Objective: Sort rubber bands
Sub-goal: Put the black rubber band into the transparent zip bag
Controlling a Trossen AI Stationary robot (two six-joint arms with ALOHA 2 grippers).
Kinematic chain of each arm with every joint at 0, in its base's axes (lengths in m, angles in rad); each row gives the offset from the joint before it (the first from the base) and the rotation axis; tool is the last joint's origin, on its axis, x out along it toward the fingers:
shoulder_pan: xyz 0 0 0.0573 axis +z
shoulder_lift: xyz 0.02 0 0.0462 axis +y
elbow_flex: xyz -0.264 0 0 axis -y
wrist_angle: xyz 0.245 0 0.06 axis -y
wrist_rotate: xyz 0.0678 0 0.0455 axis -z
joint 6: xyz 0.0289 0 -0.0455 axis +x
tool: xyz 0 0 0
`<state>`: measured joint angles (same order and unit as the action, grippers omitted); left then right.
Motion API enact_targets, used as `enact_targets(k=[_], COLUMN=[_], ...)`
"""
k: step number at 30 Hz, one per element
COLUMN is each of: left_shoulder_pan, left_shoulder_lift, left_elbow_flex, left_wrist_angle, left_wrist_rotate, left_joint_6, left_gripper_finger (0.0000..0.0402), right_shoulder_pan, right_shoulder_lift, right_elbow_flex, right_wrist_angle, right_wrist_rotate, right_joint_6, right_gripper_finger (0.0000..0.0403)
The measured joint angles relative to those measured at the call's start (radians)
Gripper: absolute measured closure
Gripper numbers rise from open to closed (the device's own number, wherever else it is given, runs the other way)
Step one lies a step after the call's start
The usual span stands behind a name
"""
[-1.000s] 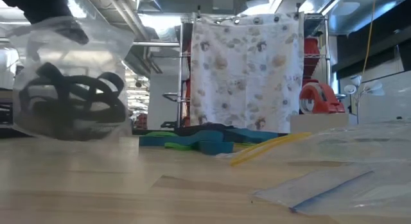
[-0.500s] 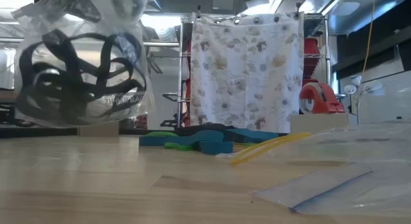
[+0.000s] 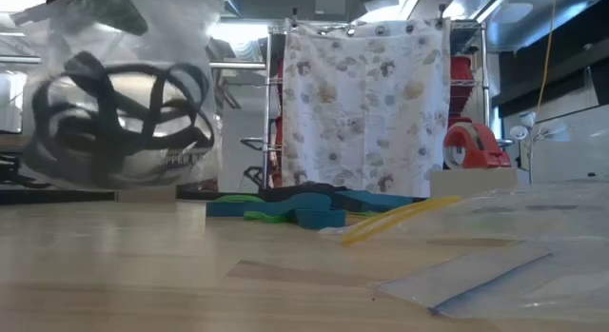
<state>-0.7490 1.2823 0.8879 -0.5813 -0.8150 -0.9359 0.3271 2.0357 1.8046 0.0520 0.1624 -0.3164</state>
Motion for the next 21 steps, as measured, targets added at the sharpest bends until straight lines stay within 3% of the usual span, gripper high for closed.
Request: enact_targets(k=[12, 21], left_shoulder_pan=[0.0, -0.034], left_shoulder_lift=[-0.02, -0.116], left_elbow_flex=[0.0, 0.0], left_wrist_angle=[0.119, 0.111], left_wrist_rotate=[0.0, 0.002], left_joint_6=[0.099, 0.099], left_gripper_finger=[0.0401, 0.0401], right_shoulder_pan=[0.0, 0.0], right_shoulder_lift=[0.038, 0.04], right_elbow_flex=[0.0, 0.0], right_wrist_angle=[-0.003, -0.192], right_wrist_rotate=[-0.043, 0.003], right_joint_6=[-0.036, -0.028], right_gripper_finger=[0.0402, 0.0402])
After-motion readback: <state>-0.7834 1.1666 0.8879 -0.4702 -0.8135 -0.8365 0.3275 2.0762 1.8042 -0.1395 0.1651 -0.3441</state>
